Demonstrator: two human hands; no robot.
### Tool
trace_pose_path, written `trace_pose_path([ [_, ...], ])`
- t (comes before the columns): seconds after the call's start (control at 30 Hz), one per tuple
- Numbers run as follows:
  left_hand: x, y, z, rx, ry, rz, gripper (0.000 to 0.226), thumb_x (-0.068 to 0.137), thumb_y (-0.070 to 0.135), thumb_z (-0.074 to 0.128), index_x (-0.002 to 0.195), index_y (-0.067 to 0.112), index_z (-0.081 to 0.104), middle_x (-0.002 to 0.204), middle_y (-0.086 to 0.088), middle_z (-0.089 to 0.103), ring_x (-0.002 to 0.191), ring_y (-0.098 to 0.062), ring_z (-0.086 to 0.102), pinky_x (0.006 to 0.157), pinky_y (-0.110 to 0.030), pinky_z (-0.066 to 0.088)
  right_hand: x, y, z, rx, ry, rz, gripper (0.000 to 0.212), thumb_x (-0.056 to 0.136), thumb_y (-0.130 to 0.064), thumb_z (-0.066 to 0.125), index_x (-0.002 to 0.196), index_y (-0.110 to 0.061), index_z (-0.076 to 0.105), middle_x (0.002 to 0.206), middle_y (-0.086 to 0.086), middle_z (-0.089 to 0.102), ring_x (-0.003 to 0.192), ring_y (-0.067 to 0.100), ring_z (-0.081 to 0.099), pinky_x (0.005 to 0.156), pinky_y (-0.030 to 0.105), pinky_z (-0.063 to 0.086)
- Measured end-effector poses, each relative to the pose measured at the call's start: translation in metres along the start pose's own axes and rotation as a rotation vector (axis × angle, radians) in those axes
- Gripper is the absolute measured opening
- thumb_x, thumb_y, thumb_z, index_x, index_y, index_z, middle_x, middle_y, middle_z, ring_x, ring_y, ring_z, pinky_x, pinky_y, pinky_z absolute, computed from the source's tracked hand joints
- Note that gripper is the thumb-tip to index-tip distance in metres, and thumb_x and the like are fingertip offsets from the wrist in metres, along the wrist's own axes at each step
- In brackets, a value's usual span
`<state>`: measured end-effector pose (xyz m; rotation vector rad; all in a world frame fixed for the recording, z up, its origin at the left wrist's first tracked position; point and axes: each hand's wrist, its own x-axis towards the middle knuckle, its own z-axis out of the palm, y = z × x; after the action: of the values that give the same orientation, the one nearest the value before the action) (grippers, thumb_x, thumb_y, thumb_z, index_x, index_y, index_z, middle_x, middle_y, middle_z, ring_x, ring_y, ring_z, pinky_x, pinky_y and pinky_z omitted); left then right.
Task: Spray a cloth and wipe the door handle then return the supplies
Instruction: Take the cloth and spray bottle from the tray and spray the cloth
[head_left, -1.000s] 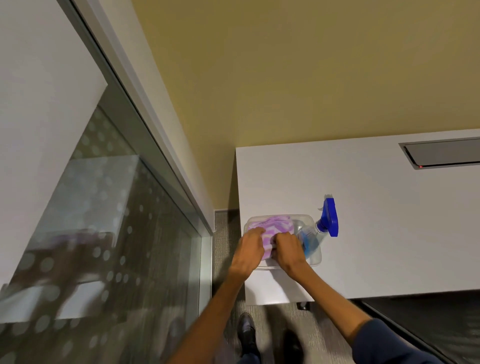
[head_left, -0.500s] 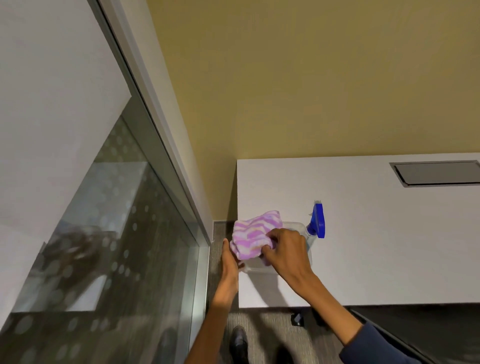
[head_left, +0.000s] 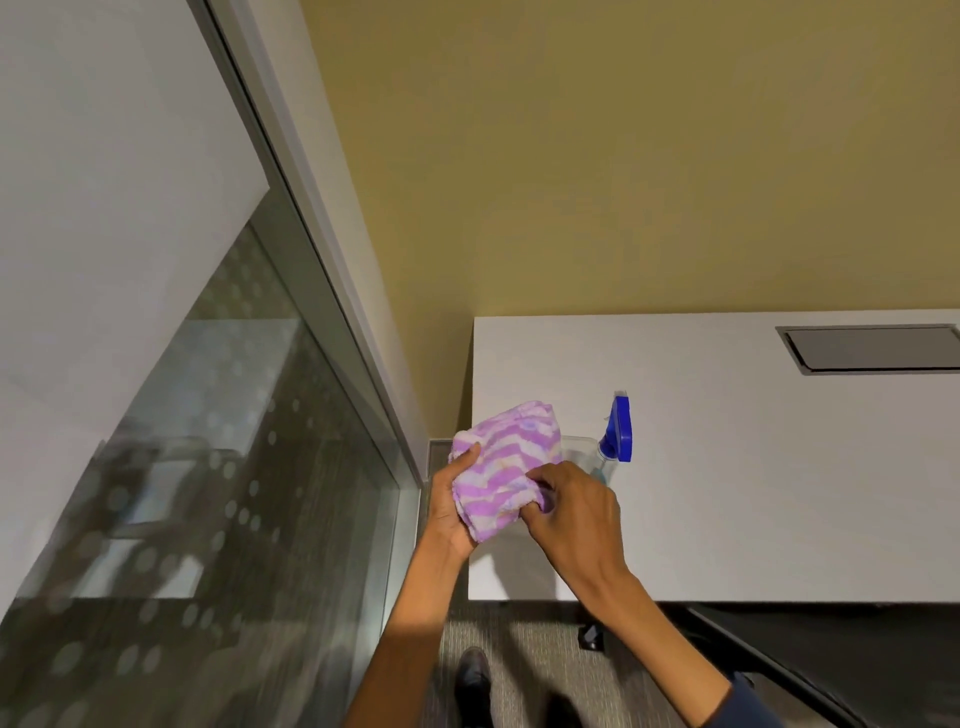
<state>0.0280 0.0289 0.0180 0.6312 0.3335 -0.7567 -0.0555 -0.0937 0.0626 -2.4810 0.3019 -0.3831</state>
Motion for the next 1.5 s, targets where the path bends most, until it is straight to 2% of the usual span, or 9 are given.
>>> trace_pose_path([
  [0.1, -0.004, -0.009, 0.002, 0.153, 0.087, -0.014, 0.076, 0.050, 0.023, 0.093, 0.114, -0.001, 0.062, 0.086, -0.015, 0.072, 0.076, -0.029, 0.071, 0.063, -0.040, 0.061, -0.010, -0.001, -0.003, 0.018, -0.002, -0.025, 0.023, 0.077, -0.020, 0.076, 0.100, -0.016, 0.071, 0.089, 0.001, 0.071, 0.074, 0.016, 0.066, 0.059, 0.007, 0.032],
  [0.2, -0.040, -0.018, -0.007, 0.369, 0.143, 0.095, 0.050, 0.095, 0.010, 0.056, 0.143, 0.009, 0.042, 0.096, -0.006, 0.069, 0.090, -0.021, 0.067, 0.094, -0.030, 0.054, -0.015, 0.003, -0.006, 0.060, -0.073, -0.038, 0.045, 0.075, -0.024, 0.073, 0.118, -0.018, 0.062, 0.115, 0.004, 0.061, 0.105, 0.017, 0.057, 0.078, 0.022, 0.045],
  [0.37, -0.061, -0.012, -0.009, 0.522, 0.002, 0.163, 0.069, 0.072, 0.013, 0.082, 0.131, 0.028, 0.049, 0.112, 0.009, 0.069, 0.100, -0.008, 0.068, 0.082, -0.025, 0.058, -0.008, 0.009, -0.016, 0.515, -0.218, 0.304, 0.059, 0.077, -0.037, 0.058, 0.133, -0.031, 0.039, 0.133, -0.007, 0.047, 0.121, 0.009, 0.045, 0.097, 0.029, 0.040],
  [0.47, -0.026, -0.003, -0.001, 0.195, 0.080, -0.128, 0.072, 0.062, 0.029, 0.085, 0.124, 0.009, 0.054, 0.089, -0.011, 0.072, 0.079, -0.028, 0.072, 0.063, -0.041, 0.060, 0.002, 0.008, -0.012, 0.756, -0.295, 0.525, 0.067, 0.083, -0.047, 0.064, 0.139, -0.028, 0.033, 0.129, -0.003, 0.050, 0.110, 0.012, 0.057, 0.077, 0.020, 0.051],
  [0.6, -0.015, -0.005, -0.001, 0.195, 0.078, -0.118, 0.076, 0.061, 0.030, 0.087, 0.127, 0.007, 0.059, 0.102, -0.015, 0.070, 0.093, -0.033, 0.069, 0.075, -0.047, 0.059, 0.005, 0.017, -0.003, 0.855, -0.365, 0.671, 0.057, 0.086, -0.038, 0.071, 0.133, -0.017, 0.046, 0.120, 0.002, 0.064, 0.097, 0.014, 0.069, 0.054, 0.018, 0.053],
  [0.97, 0.007, -0.009, -0.022, 0.110, 0.008, -0.153, 0.081, 0.058, 0.029, 0.091, 0.130, 0.011, 0.058, 0.111, -0.015, 0.068, 0.105, -0.033, 0.065, 0.090, -0.051, 0.055, -0.010, 0.044, 0.011, 0.655, -0.040, 0.625, 0.034, 0.079, -0.058, 0.069, 0.102, -0.034, 0.060, 0.101, -0.005, 0.069, 0.091, 0.018, 0.071, 0.080, 0.049, 0.060],
  [1.13, 0.017, 0.006, -0.032, 0.053, -0.006, -0.116, 0.081, 0.060, 0.028, 0.090, 0.132, 0.009, 0.056, 0.113, -0.014, 0.067, 0.105, -0.032, 0.065, 0.094, -0.052, 0.051, -0.002, 0.086, -0.009, 0.548, 0.193, 0.601, 0.067, 0.068, -0.056, 0.080, 0.112, -0.017, 0.049, 0.102, 0.005, 0.054, 0.091, 0.024, 0.056, 0.076, 0.033, 0.049],
  [1.3, 0.024, 0.020, -0.032, 0.089, 0.018, -0.092, 0.088, 0.067, 0.033, 0.085, 0.143, 0.012, 0.044, 0.122, -0.013, 0.061, 0.118, -0.032, 0.056, 0.104, -0.054, 0.041, 0.045, 0.120, -0.013, 0.507, -0.034, 0.328, 0.107, 0.059, -0.050, 0.086, 0.144, -0.025, 0.026, 0.146, 0.000, 0.036, 0.127, 0.013, 0.043, 0.098, 0.030, 0.046],
  [1.5, 0.031, 0.029, -0.021, 0.107, 0.019, -0.034, 0.086, 0.067, 0.033, 0.085, 0.141, 0.011, 0.047, 0.116, -0.013, 0.065, 0.110, -0.030, 0.062, 0.102, -0.051, 0.045, 0.067, 0.114, 0.007, 0.540, -0.032, 0.216, 0.044, 0.081, -0.038, 0.071, 0.120, -0.027, 0.054, 0.121, -0.003, 0.063, 0.112, 0.008, 0.060, 0.094, 0.027, 0.051],
])
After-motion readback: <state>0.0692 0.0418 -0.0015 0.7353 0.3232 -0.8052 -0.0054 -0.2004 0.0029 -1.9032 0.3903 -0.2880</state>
